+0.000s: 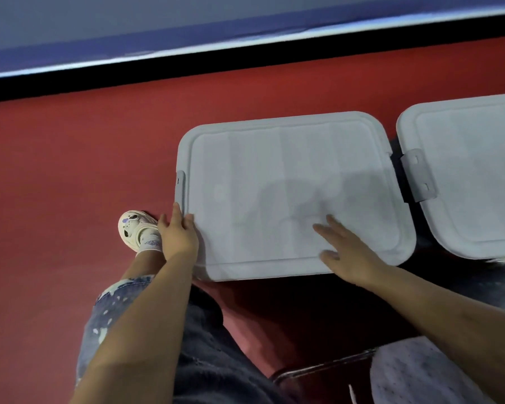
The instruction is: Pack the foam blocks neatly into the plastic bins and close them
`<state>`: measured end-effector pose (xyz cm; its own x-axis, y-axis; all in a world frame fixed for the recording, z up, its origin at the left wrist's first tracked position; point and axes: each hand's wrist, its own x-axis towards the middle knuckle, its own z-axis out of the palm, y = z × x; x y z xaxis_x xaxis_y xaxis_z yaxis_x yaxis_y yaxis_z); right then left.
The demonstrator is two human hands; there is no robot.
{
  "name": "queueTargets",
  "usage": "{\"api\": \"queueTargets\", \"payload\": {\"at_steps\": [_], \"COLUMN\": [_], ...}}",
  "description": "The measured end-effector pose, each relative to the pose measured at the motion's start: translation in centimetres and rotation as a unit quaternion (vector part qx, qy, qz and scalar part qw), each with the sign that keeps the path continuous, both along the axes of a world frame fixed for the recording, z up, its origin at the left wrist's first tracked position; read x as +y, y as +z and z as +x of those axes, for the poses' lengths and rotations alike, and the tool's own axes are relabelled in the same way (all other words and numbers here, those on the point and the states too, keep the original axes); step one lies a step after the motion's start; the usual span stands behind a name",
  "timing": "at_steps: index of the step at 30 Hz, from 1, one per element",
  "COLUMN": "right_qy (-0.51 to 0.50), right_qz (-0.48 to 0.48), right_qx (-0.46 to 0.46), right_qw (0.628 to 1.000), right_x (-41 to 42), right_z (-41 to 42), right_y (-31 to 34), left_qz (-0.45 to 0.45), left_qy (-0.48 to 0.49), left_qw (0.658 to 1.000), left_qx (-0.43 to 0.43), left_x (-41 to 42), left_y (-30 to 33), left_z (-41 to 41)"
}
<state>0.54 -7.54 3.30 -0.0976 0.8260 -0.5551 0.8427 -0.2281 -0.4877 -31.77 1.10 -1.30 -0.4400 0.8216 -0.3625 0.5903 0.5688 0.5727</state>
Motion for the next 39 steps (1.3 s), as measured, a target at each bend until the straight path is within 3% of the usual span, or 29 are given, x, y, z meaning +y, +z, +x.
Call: {"api": "queueTargets", "payload": {"at_steps": [2,3,5,7,11,15,19,27,31,35,39], "right_qy": [-0.094,-0.132,-0.172,-0.2,-0.314,-0.423,-0.447,-0.467,-0.461,-0.468,-0.373], "right_qz": [0.048,0.061,0.059,0.039,-0.049,-0.095,-0.107,-0.072,-0.005,0.135,0.169], "right_qx": [-0.063,-0.096,-0.141,-0.144,0.019,0.122,0.194,0.226,0.18,0.108,0.035], "right_qw": [0.992,0.985,0.973,0.968,0.948,0.893,0.867,0.852,0.869,0.867,0.912], "right_x": [0.2,0.3,0.6,1.0,2.5,3.7,4.6,5.0,4.1,3.4,3.3], "right_z": [3.2,5.1,8.6,11.0,12.7,13.9,14.8,16.1,14.4,13.0,13.0], "right_y": [-0.2,-0.3,-0.7,-0.8,-0.3,-1.3,-3.2,-6.1,-5.7,-5.8,-4.9], "left_qz": [-0.064,-0.106,-0.136,-0.116,-0.162,-0.257,-0.255,-0.242,-0.243,-0.249,-0.246], "left_qy": [-0.008,-0.029,-0.117,-0.241,-0.376,-0.42,-0.46,-0.45,-0.454,-0.454,-0.453], "left_qw": [0.997,0.986,0.944,0.907,0.886,0.827,0.797,0.803,0.797,0.798,0.805], "left_qx": [0.048,0.124,0.278,0.326,0.218,0.271,0.296,0.305,0.314,0.308,0.294], "left_x": [-0.3,-0.6,-1.2,-1.6,-1.9,-1.3,-0.6,-0.7,-0.8,-0.5,-0.5], "left_y": [0.2,0.5,1.4,2.0,1.1,-0.8,0.8,0.1,0.3,-0.2,-0.9], "left_z": [0.6,1.1,2.6,4.9,11.2,12.8,12.7,12.3,12.4,11.9,11.2]}}
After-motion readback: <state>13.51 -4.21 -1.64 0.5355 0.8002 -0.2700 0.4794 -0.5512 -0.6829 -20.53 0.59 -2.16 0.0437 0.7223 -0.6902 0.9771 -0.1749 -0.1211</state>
